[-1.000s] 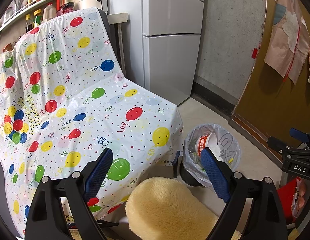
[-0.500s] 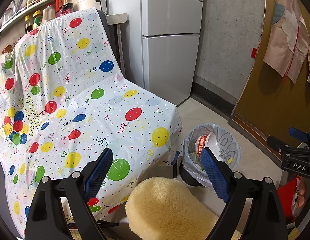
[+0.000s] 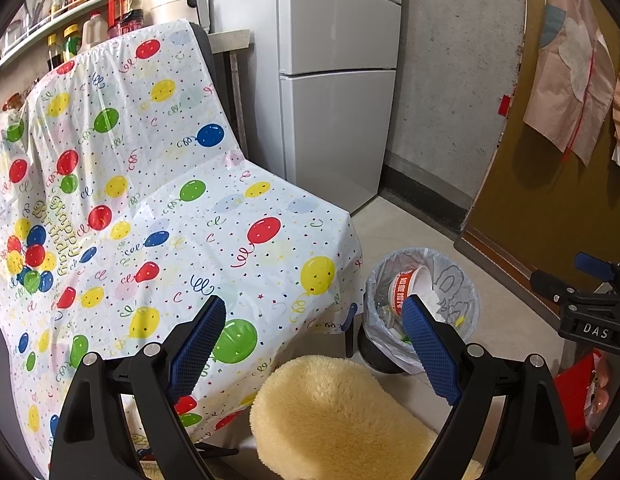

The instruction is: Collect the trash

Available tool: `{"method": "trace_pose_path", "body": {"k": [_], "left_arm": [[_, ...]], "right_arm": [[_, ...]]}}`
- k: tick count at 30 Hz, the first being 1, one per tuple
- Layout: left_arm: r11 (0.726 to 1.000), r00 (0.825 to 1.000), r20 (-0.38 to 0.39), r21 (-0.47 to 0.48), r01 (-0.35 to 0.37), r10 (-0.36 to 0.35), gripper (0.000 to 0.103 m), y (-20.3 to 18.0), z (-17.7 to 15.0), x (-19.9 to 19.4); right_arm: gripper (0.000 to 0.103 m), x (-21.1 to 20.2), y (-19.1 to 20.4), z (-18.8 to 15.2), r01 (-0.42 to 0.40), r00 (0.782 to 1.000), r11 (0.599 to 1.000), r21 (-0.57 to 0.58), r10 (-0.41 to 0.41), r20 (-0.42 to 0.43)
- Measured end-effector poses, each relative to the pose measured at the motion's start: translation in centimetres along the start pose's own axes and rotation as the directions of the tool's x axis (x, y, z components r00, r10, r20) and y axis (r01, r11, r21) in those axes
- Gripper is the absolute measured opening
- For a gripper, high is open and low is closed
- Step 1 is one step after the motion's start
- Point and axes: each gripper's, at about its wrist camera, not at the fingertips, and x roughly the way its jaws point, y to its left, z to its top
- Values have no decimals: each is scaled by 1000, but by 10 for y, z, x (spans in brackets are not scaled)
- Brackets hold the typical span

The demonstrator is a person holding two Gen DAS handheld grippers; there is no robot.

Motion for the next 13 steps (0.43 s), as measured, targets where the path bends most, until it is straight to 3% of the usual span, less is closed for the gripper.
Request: {"method": "trace_pose_path", "body": {"k": [7,13], "left_arm": [[1000,1000,-6,-29,-7,7,89,13,-2,4],[992,996,-50,-92,-83,79,89,60,-12,10]], "right_arm": [[97,7,0,-1,-1,1000,1000,3,1,-13],[97,21,17,5,-31,999,999,-13,31,-38]]}}
